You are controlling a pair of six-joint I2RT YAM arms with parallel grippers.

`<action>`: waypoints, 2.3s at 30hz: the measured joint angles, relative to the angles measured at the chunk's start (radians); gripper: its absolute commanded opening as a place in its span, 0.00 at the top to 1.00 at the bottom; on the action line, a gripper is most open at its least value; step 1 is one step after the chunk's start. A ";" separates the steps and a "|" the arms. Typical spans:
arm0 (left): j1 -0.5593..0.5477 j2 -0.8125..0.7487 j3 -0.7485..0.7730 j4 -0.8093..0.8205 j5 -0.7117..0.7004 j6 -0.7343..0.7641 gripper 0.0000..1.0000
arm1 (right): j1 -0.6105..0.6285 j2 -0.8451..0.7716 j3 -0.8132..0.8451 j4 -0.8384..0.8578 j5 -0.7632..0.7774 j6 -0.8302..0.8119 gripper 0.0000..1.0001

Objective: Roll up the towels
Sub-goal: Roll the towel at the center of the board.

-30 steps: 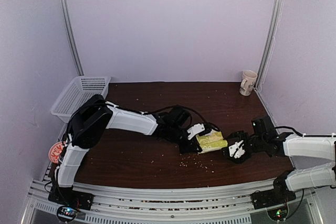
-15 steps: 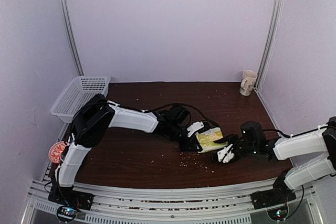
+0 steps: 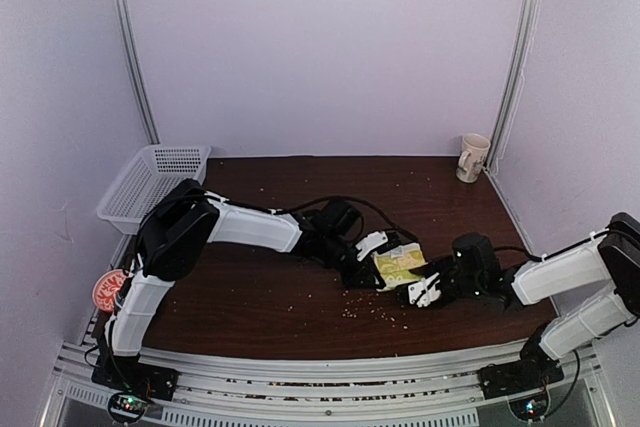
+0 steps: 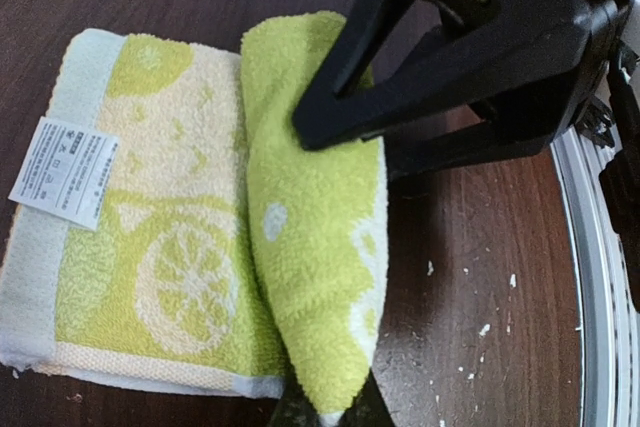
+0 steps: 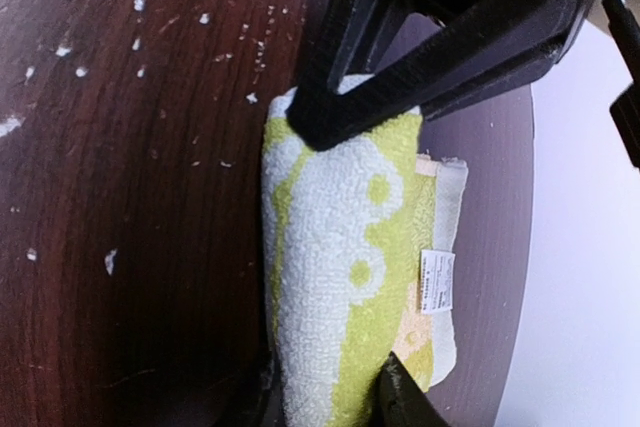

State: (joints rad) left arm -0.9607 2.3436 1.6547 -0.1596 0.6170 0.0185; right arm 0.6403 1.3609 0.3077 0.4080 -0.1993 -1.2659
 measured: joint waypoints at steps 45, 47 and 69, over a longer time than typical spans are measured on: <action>-0.117 -0.325 -0.565 0.556 -0.679 0.453 0.27 | -0.194 0.355 0.705 -0.967 -0.343 0.171 1.00; -0.124 -0.296 -0.550 0.571 -0.689 0.484 0.27 | -0.211 0.383 0.743 -1.022 -0.370 0.171 1.00; -0.177 -0.126 -0.463 0.763 -0.742 0.681 0.25 | -0.283 0.585 0.968 -1.323 -0.509 0.147 1.00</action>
State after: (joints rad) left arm -1.1381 2.2173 1.1912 0.6033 -0.1249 0.6991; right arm 0.3576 1.9457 1.2758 -0.9146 -0.7086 -1.1187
